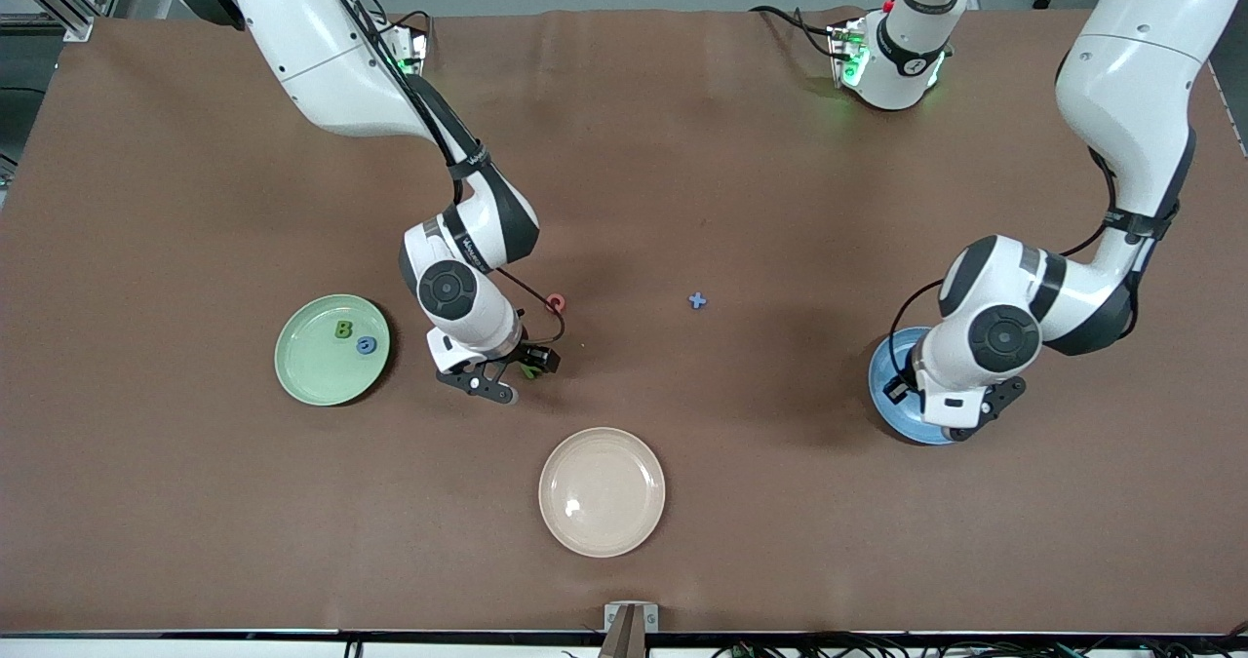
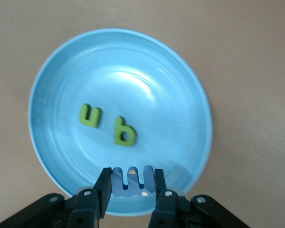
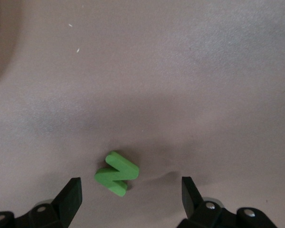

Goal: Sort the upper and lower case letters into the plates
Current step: 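Drop the blue E on the blue plate while the right gripper reaches N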

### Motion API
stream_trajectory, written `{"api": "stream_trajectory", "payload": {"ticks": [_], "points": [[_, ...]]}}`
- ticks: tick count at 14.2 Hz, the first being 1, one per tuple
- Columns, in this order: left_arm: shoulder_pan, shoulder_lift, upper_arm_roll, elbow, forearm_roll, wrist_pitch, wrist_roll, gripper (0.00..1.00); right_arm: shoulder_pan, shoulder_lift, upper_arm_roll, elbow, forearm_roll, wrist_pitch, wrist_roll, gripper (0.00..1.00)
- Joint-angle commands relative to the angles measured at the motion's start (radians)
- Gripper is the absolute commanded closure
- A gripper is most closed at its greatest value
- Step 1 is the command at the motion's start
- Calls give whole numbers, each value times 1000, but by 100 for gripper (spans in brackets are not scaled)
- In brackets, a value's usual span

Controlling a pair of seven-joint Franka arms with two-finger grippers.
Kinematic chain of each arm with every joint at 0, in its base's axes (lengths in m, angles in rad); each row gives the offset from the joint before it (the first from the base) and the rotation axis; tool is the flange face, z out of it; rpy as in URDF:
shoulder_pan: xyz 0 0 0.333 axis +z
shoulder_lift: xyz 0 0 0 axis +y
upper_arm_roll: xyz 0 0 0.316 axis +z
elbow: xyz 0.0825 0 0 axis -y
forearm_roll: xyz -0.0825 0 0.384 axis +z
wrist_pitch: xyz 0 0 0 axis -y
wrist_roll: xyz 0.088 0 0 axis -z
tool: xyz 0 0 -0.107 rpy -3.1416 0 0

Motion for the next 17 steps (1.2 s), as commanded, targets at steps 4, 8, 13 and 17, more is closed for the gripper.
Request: {"api": "stream_trajectory", "payload": {"ticks": [4, 8, 13, 17], "points": [[-1, -22, -40, -30, -8, -6, -9, 0, 11, 33, -12, 27, -177, -5, 13, 10], [-4, -25, -118, -29, -11, -15, -37, 0, 42, 77, -11, 30, -180, 94, -4, 9], [-94, -12, -207, -53, -9, -20, -169, 0, 42, 71, -8, 58, -177, 82, -33, 9], [-150, -4, -220, -122, -8, 106, -288, 1, 25, 67, -6, 131, -171, -43, -118, 9]]}}
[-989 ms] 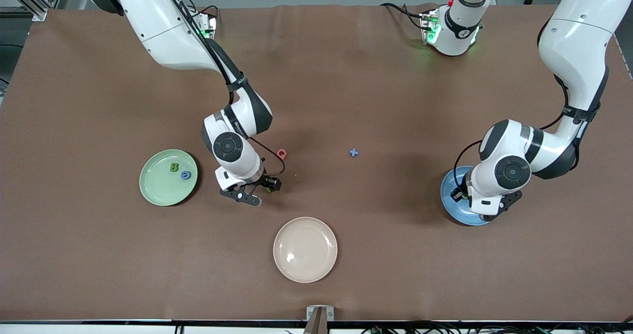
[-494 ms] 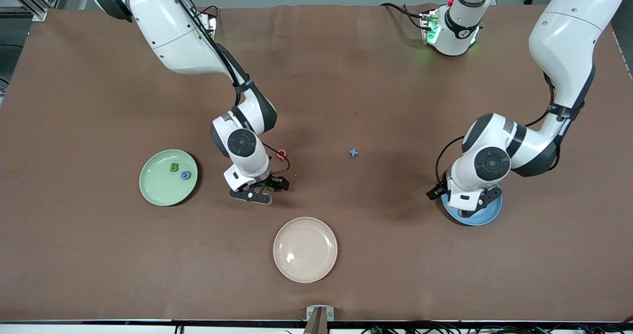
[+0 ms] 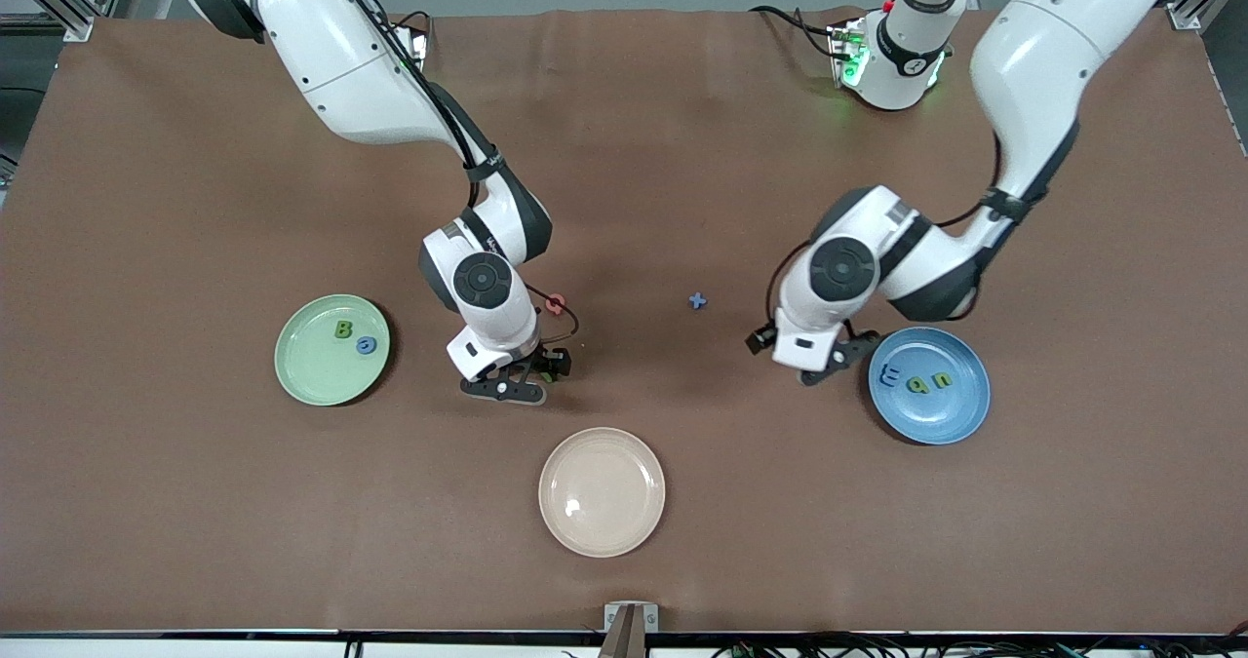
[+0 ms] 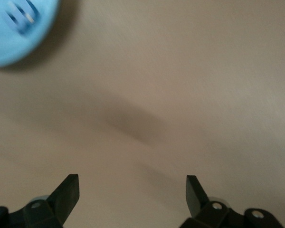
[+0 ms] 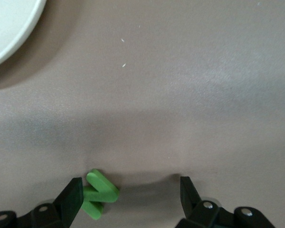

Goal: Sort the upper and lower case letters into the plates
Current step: 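Grasp the blue x with the left gripper while the right gripper grasps N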

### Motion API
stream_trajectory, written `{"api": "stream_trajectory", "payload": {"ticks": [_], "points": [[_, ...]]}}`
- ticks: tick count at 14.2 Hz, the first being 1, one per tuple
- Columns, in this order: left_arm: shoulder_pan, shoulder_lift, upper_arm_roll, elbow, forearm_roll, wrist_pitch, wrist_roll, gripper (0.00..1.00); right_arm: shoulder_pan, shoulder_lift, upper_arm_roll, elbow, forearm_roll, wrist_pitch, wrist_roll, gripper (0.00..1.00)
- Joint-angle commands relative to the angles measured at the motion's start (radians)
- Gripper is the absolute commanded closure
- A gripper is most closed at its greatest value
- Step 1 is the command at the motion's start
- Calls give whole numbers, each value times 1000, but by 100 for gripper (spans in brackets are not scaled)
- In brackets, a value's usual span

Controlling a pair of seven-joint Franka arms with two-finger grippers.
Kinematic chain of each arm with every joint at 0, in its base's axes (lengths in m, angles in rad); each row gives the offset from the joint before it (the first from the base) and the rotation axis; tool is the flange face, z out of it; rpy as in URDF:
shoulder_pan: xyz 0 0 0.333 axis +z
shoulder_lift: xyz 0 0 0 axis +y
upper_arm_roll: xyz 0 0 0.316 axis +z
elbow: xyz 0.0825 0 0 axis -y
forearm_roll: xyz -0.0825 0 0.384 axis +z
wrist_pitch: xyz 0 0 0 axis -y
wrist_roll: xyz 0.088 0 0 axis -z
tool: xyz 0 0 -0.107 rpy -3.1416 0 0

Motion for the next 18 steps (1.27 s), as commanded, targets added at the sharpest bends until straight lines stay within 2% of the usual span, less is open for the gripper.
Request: {"api": "stream_trajectory", "payload": {"ticks": [1, 5, 10, 15, 18], "points": [[-11, -6, -12, -66, -4, 97, -63, 2, -15, 14, 4, 85, -3, -93, -44, 9], [-72, 23, -10, -85, 9, 207, -197, 10, -12, 16, 1, 111, 131, -129, 156, 10], [-161, 56, 22, -65, 19, 227, -212, 18, 5, 26, 0, 102, 121, -98, 475, 10], [-233, 88, 76, -51, 43, 230, -213, 29, 8, 49, 0, 99, 122, -28, 574, 17], [-233, 99, 83, -48, 45, 246, -213, 36, 26, 66, 0, 97, 122, -20, 582, 23]]}}
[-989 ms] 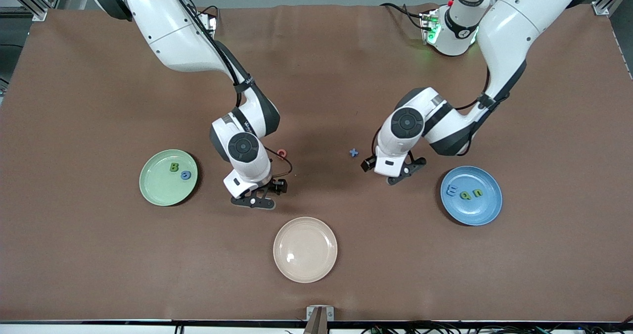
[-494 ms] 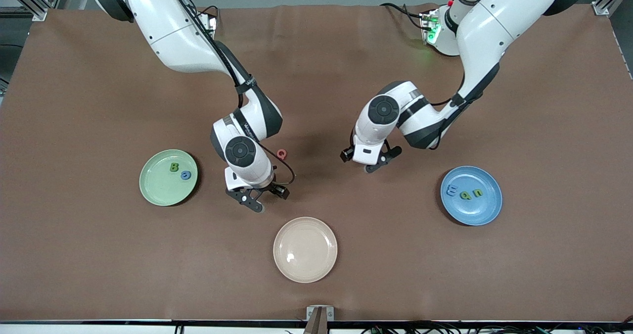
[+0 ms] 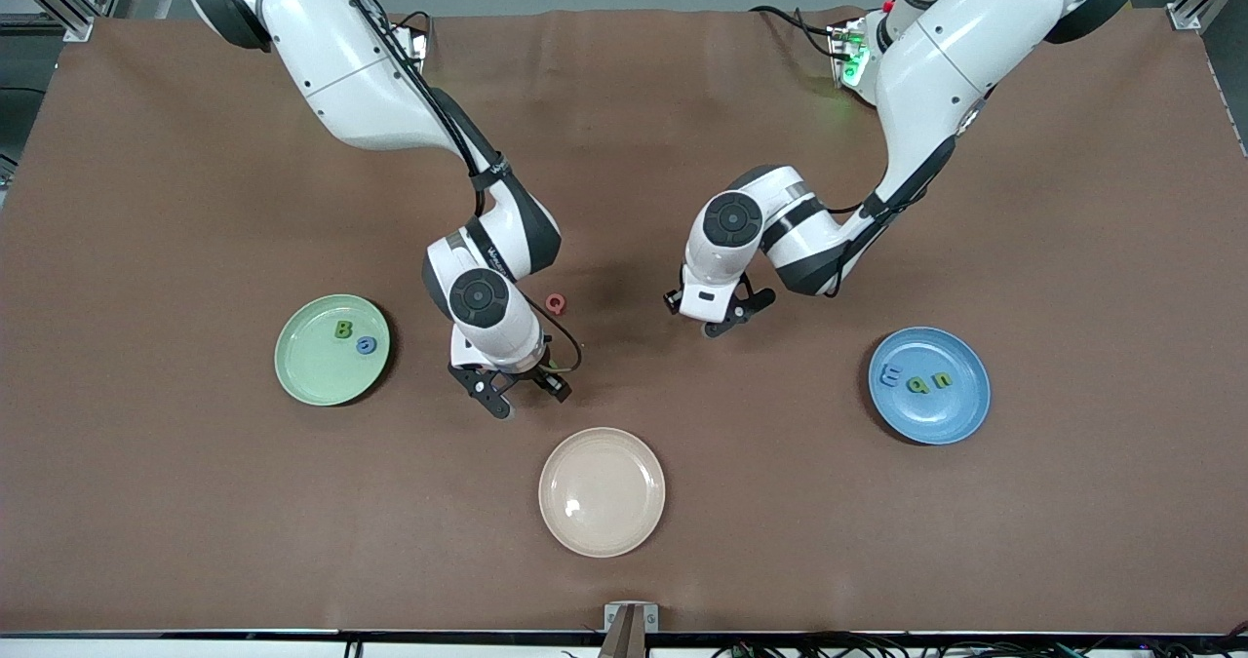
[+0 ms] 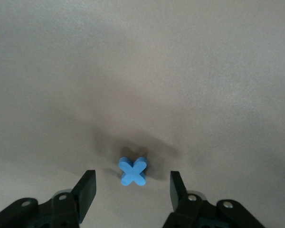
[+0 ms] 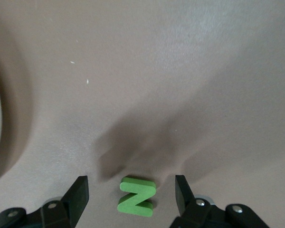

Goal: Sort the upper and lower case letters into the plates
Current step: 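Grasp the blue x with the left gripper while the right gripper grasps N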

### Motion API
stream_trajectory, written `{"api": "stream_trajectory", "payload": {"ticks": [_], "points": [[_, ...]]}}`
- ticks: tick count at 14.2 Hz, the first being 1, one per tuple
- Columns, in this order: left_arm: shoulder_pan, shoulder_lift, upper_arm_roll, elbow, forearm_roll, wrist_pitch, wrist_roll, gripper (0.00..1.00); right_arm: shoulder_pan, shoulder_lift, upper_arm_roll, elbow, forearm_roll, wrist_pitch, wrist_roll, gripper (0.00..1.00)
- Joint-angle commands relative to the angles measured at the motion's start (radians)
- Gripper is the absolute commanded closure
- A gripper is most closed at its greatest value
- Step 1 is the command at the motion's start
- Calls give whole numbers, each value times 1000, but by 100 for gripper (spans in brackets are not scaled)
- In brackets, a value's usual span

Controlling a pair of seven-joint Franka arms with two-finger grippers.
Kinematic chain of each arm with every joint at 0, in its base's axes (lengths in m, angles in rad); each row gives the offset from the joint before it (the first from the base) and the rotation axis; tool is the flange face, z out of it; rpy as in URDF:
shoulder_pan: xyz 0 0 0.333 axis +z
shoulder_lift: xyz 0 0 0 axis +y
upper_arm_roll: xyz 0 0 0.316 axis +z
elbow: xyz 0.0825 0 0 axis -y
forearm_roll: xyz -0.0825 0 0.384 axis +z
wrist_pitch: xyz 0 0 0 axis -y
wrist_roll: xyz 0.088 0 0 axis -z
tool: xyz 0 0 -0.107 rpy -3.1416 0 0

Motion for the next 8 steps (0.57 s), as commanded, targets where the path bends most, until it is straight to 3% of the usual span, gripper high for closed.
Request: {"api": "stream_trajectory", "payload": {"ticks": [1, 3, 6, 8], "points": [[-11, 19, 10, 22, 23, 10, -15, 39, 23, 15, -3, 5, 4, 8, 30, 26], [-17, 24, 13, 24, 23, 10, -15, 44, 26, 12, -1, 5, 7, -1, 33, 35], [-19, 31, 21, 25, 23, 10, -15, 55, 37, 7, -1, 1, 7, -24, 32, 38], [-19, 31, 21, 31, 23, 10, -10, 75, 37, 6, -1, -1, 5, -48, 32, 43]]}}
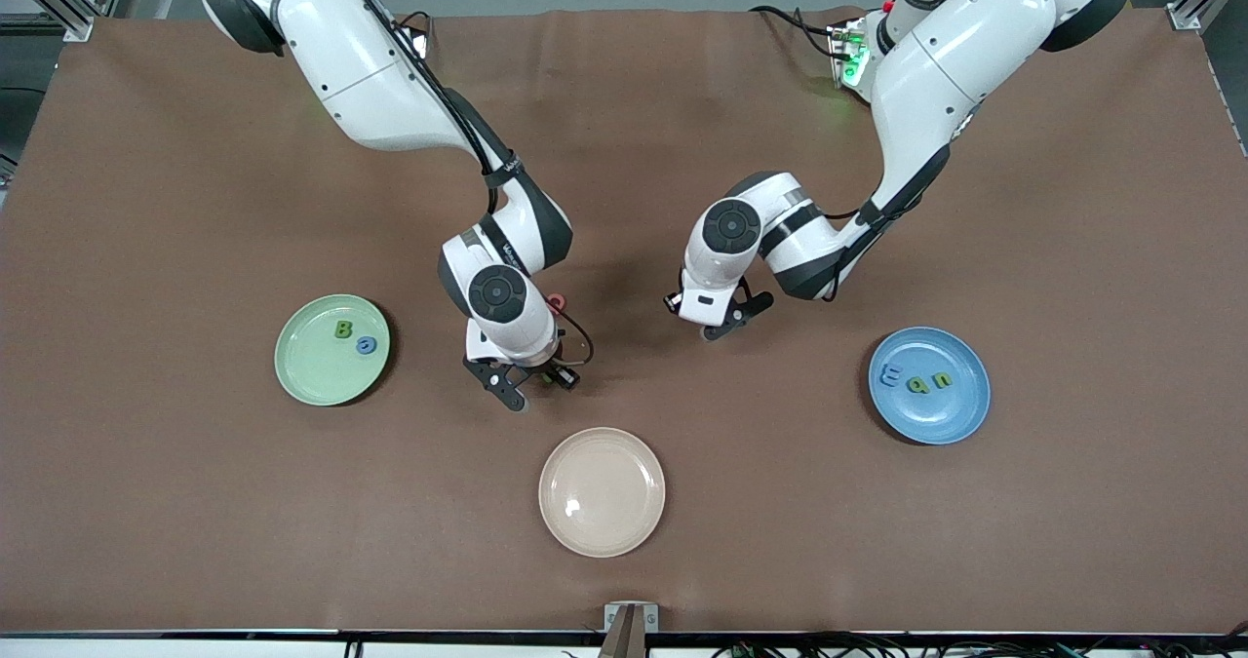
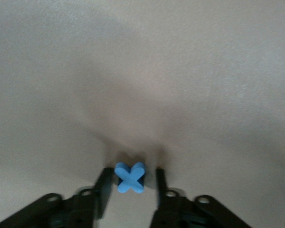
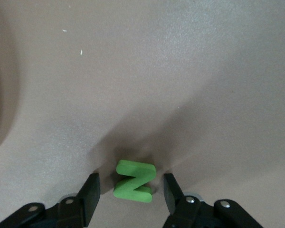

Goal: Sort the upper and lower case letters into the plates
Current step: 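Grasp the blue x with the left gripper while the right gripper grasps N, then drop the x on the blue plate while the right gripper places N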

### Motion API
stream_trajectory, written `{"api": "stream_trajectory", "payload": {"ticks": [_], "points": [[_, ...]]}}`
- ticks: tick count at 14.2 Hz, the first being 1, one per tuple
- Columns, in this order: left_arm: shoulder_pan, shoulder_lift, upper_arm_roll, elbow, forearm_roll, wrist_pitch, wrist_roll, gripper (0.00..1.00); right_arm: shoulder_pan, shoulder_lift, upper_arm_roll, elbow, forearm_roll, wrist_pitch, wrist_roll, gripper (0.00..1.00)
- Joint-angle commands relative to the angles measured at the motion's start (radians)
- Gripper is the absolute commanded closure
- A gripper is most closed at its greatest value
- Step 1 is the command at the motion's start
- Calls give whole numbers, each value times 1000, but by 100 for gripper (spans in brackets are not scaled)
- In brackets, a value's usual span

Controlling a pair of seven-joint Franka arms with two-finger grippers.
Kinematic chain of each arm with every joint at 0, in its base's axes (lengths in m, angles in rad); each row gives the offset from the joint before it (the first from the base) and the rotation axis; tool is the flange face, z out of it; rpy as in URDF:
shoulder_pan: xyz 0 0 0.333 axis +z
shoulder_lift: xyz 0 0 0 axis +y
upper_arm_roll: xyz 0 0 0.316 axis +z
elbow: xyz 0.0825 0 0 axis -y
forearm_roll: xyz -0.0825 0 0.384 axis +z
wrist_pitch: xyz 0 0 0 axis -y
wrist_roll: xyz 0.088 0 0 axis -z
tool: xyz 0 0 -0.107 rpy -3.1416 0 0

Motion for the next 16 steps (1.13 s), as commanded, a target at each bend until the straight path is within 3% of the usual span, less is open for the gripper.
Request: {"api": "stream_trajectory", "payload": {"ticks": [1, 2, 3, 4, 7, 11, 16], "points": [[-12, 7, 12, 32, 22, -2, -7, 87, 12, -8, -1, -5, 5, -48, 19, 52], [-10, -1, 12, 49, 24, -12, -4, 91, 11, -11, -1, -5, 2, -71, 17, 64], [1, -7, 12, 66, 24, -29, -4, 92, 11, -15, -3, -4, 1, -83, 13, 86], [10, -19, 10, 90, 24, -55, -1, 92, 10, -19, -3, -4, 1, -85, 11, 99], [88, -61, -4, 159, 19, -200, 109, 92, -10, -38, -6, -4, -16, -94, -67, 100], [292, -111, -60, 158, 12, -336, 414, 92, -123, -153, -6, -24, -16, -273, -333, 100], [468, -116, -61, 152, 12, -405, 724, 90, -306, -392, -5, -290, -16, -245, -761, 100]]}}
